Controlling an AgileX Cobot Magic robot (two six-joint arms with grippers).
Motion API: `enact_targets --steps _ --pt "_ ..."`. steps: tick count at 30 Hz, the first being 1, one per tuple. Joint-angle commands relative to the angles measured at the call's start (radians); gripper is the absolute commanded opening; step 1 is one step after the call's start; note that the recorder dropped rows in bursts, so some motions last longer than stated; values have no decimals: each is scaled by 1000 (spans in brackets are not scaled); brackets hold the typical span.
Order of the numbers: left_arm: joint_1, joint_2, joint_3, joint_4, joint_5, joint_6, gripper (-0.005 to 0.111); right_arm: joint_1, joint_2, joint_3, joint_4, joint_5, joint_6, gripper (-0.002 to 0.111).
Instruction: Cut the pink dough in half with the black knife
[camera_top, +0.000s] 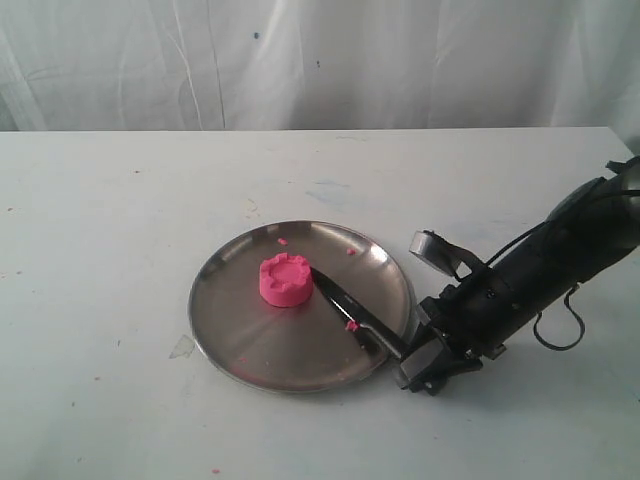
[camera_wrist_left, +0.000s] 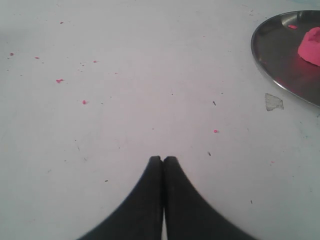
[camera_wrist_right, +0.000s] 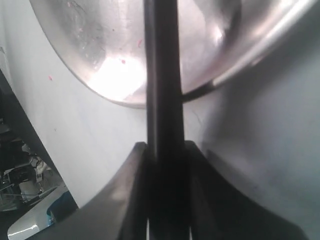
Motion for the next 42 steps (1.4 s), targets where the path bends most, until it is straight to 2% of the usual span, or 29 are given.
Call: enact_targets --steps 1,7,15,17,22,26,27,30,33,35,37,42 --pt "-8 -4 4 -4 5 0 0 2 -12 -24 -10 44 25 0" --pt "-8 -4 4 -4 5 0 0 2 -95 -39 -39 58 84 0" --pt "-8 -4 4 -4 5 1 0 2 -282 -40 -53 -32 139 0" --pt "-8 -4 4 1 5 58 0 2 -334 -40 -55 -30 177 0" --pt "-8 -4 4 1 5 98 0 59 -520 -40 -89 -32 172 0" --pt "-8 -4 4 3 -14 120 0 138 -708 -40 -200 -170 237 0" --pt "-8 -4 4 -3 -56 131 0 159 -754 -38 -259 -224 272 0" --pt "-10 -4 4 -373 -236 -4 0 207 -915 30 -529 -473 455 0" --pt "-10 -4 4 -409 -467 -8 0 207 -946 104 -574 -507 520 0" --pt "-10 -4 4 -416 -674 -11 0 207 -934 153 -477 -519 520 0" --pt "-10 -4 4 -462 -850 -122 0 207 -910 170 -411 -508 513 0" --pt "-10 -4 4 -476 -1051 -273 0 207 -900 170 -402 -495 496 0"
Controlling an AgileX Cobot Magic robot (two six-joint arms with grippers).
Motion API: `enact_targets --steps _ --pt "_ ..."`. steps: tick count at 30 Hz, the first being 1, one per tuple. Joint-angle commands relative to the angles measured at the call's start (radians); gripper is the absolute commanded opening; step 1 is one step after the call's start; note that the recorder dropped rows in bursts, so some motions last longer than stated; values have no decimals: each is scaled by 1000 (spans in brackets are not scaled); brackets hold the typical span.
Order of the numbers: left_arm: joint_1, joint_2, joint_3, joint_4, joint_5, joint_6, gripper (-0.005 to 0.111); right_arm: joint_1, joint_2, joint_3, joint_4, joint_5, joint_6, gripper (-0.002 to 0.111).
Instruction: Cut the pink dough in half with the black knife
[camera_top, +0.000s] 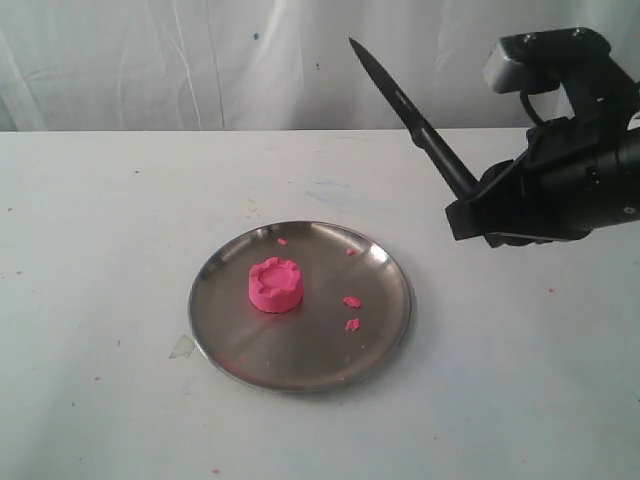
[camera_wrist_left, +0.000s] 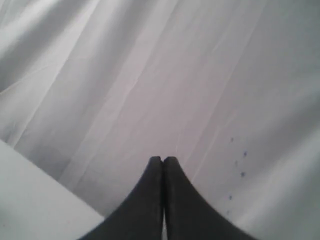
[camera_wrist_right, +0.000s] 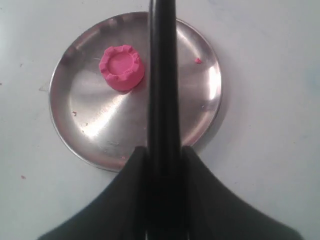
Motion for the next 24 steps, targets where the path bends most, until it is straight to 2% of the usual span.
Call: enact_targets --steps 1,2,3,6,7,8,9,11,12,13,14,16,19,22,24 --pt "-10 -3 4 -24 -182 -104 0 5 0 3 24 8 -27 0" --pt "-10 -3 -4 -24 -211 -154 0 5 0 3 31 31 -27 0" --pt "-10 -3 -29 -26 -223 -274 0 5 0 3 41 47 -29 0" --pt "-10 -3 -143 34 -202 -977 0 5 0 3 110 116 -54 0" --pt "-10 -3 -190 81 -188 -1085 0 5 0 3 141 130 -83 0" --pt "-10 0 -230 122 -186 -1041 0 8 0 3 176 132 -113 0" --pt "-10 19 -279 172 -178 -886 0 14 0 3 204 125 -137 0" --pt "-10 71 -364 299 -128 -376 0 26 0 3 258 86 -196 0" --pt "-10 113 -407 389 -60 -67 0 31 2 3 267 71 -215 0" --pt "-10 165 -446 481 33 149 0 35 5 3 269 50 -219 0" --pt "-10 215 -470 530 103 242 0 40 10 3 269 40 -219 0" --pt "-10 364 -497 527 205 270 0 40 22 3 275 36 -216 0" --pt "-10 617 -496 547 232 290 0 40 33 3 288 46 -211 0" --pt "-10 862 -496 552 109 282 0 40 34 3 284 49 -232 0" --pt "-10 1017 -496 571 45 194 0 40 34 3 259 52 -238 0"
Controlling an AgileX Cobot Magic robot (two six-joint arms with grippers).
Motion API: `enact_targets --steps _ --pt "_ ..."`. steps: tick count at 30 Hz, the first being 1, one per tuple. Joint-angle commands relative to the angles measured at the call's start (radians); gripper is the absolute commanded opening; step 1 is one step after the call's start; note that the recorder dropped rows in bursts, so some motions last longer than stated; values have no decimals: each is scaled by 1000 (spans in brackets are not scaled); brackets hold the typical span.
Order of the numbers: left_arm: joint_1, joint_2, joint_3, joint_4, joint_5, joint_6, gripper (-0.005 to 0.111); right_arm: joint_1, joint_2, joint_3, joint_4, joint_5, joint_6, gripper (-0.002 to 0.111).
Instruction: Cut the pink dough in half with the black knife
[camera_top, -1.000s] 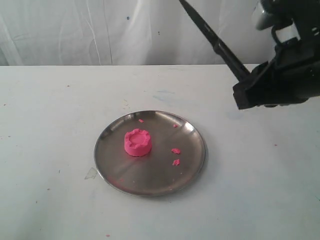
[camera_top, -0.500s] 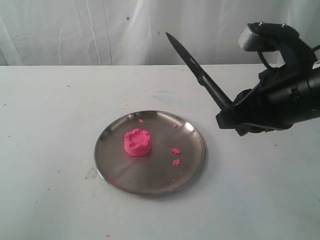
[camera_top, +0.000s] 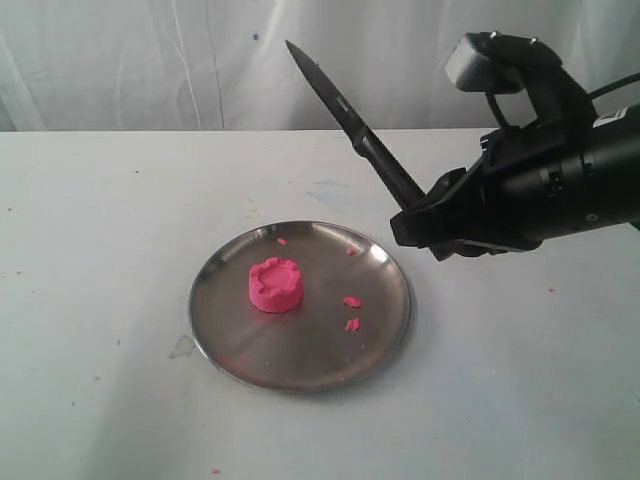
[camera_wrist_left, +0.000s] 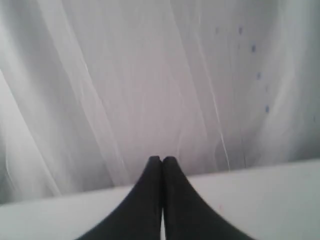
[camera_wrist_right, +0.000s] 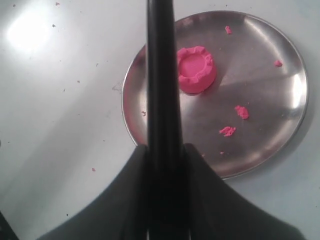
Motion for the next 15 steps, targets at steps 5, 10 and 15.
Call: enact_targets --steps 5,10,15 --pt "-34 522 -2 114 -116 -537 0 1 0 3 -96 3 -28 0" --pt "-191 655 -37 1076 -356 -900 0 1 0 3 -115 21 -28 0" --pt "-477 717 -270 1236 581 -1061 0 1 5 3 -115 13 -28 0"
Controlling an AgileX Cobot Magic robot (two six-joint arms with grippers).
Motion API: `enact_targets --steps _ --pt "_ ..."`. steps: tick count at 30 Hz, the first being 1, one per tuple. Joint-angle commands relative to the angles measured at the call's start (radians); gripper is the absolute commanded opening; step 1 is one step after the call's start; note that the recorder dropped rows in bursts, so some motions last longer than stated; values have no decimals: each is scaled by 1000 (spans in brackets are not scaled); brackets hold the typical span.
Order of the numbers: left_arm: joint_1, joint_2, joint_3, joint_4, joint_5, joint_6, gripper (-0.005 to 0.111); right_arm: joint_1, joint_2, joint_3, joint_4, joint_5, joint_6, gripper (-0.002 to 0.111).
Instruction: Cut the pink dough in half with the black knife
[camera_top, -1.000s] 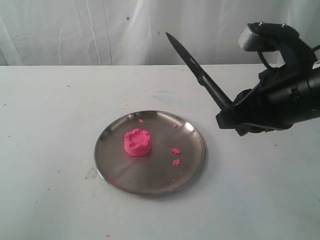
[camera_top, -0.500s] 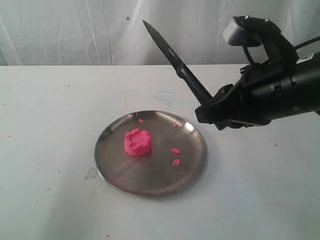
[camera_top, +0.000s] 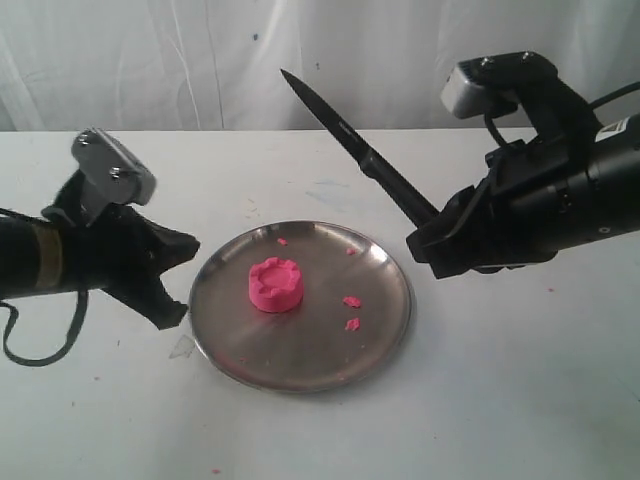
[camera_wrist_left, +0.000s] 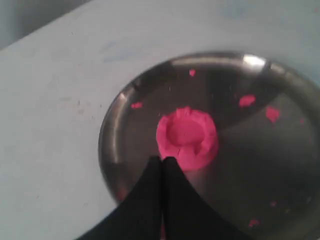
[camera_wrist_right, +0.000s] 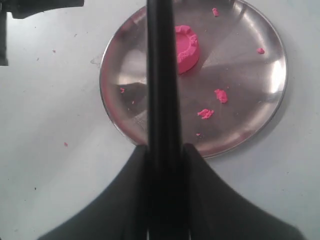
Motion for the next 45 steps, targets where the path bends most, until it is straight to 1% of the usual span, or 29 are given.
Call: enact_targets --steps 1,2,3,4,5,6,7,8,10,11,13,15,16,19,23,26,28,31,39,43,45 --pt "-149 49 -180 44 850 -112 0 1 6 3 1 -11 -11 0" --pt "-161 67 -253 -3 1018 -64 0 1 6 16 1 -33 -11 0" --pt "-162 75 -300 -92 1094 8 0 1 6 25 1 -47 -11 0" --pt "-162 89 -359 -313 1162 236 0 1 6 48 1 -83 -11 0" --pt "-162 102 -397 -512 1183 422 0 1 6 61 1 -105 -11 0" --pt "-162 121 -434 -806 1203 695 0 1 6 80 1 -141 -11 0" --pt "-164 136 -448 -1021 1205 896 0 1 6 85 1 -153 -11 0" --pt "-164 155 -454 -1259 1187 1148 0 1 6 92 1 -157 -11 0" --pt "-164 175 -454 -1490 1158 1399 0 1 6 96 1 -157 -11 0" --pt "-164 182 -454 -1580 1150 1479 0 1 6 97 1 -157 -11 0" --pt "-164 208 -454 -1719 1142 1547 0 1 6 97 1 -159 -11 0" --pt "-164 236 -454 -1775 1140 1574 0 1 6 97 1 -167 -11 0" --pt "-164 253 -454 -1779 1128 1594 0 1 6 97 1 -169 -11 0" --pt "-164 302 -454 -1775 1075 1646 0 1 6 97 1 -182 -11 0" --pt "-164 332 -454 -1775 1012 1646 0 1 6 97 1 -193 -11 0" --pt "-164 334 -454 -1747 955 1646 0 1 13 97 -15 -189 -11 0" --pt "-162 328 -456 -1737 912 1646 0 1 33 97 -27 -138 -11 0" --pt "-162 318 -478 -1737 887 1642 0 1 80 92 -24 -48 -13 0" --pt "-162 243 -491 -1737 919 1637 0 1 160 45 -29 -120 -13 0" --pt "-162 159 -491 -1737 873 1632 0 1 217 28 -29 -85 -24 0" --pt "-162 119 -491 -1738 850 1564 0 1 254 14 -14 -45 -77 0"
